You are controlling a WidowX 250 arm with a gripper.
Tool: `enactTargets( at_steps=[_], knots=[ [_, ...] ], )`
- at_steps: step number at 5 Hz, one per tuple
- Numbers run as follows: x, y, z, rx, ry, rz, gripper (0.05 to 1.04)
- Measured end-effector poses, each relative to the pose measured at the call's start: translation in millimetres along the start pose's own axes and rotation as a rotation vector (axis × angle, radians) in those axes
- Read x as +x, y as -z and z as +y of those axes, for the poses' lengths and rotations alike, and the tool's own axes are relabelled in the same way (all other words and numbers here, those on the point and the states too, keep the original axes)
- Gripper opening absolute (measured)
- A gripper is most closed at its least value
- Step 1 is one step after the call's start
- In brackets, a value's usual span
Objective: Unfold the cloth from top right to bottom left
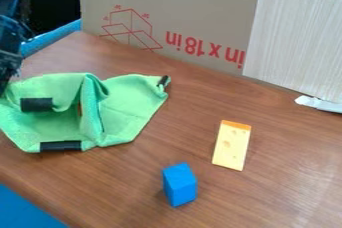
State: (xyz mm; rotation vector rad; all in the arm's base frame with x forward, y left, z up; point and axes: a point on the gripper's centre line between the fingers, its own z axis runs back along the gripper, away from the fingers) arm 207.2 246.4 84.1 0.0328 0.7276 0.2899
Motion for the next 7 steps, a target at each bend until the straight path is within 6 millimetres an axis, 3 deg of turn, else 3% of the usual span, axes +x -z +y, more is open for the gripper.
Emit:
enactTargets(
  at_steps=[1, 3, 4, 6, 7],
  knots=[
    [-10, -9, 14, -0.031, -0.008, 0.0, 0.986],
    [-24, -25, 31, -0.018, -0.032, 0.008, 1.0],
    [-25, -20, 40, -0.046, -0.086, 0.073, 1.0],
    [-19, -17, 44, -0.059, -0.034, 0.157, 1.0],
    [-6, -2, 32, -0.043, 0.195, 0.089, 1.0]
  ],
)
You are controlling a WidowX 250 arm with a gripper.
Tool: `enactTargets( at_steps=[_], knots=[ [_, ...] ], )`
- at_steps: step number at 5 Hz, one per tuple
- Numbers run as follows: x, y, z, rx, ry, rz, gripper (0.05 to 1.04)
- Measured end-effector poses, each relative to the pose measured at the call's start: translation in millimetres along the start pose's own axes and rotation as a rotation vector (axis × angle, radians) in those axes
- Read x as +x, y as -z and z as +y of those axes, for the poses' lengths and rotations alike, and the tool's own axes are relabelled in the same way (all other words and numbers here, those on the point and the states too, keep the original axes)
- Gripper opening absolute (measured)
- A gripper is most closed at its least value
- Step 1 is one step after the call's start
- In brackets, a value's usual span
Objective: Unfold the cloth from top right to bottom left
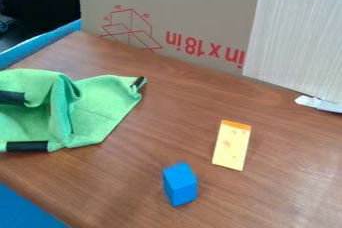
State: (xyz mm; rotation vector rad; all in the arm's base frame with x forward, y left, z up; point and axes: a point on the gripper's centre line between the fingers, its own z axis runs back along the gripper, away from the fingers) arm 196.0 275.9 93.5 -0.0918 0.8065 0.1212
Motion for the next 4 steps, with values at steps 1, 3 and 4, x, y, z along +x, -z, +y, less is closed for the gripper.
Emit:
enactTargets(
  at_steps=[1, 3, 4],
  knots=[
    [-5, -11, -11, 0.089, 0.095, -0.222, 1.0],
    [-50, -35, -20, 0.029, 0.13, -0.533, 1.0],
    [-61, -44, -14, -0.048, 0.122, -0.65, 1.0]
  ],
)
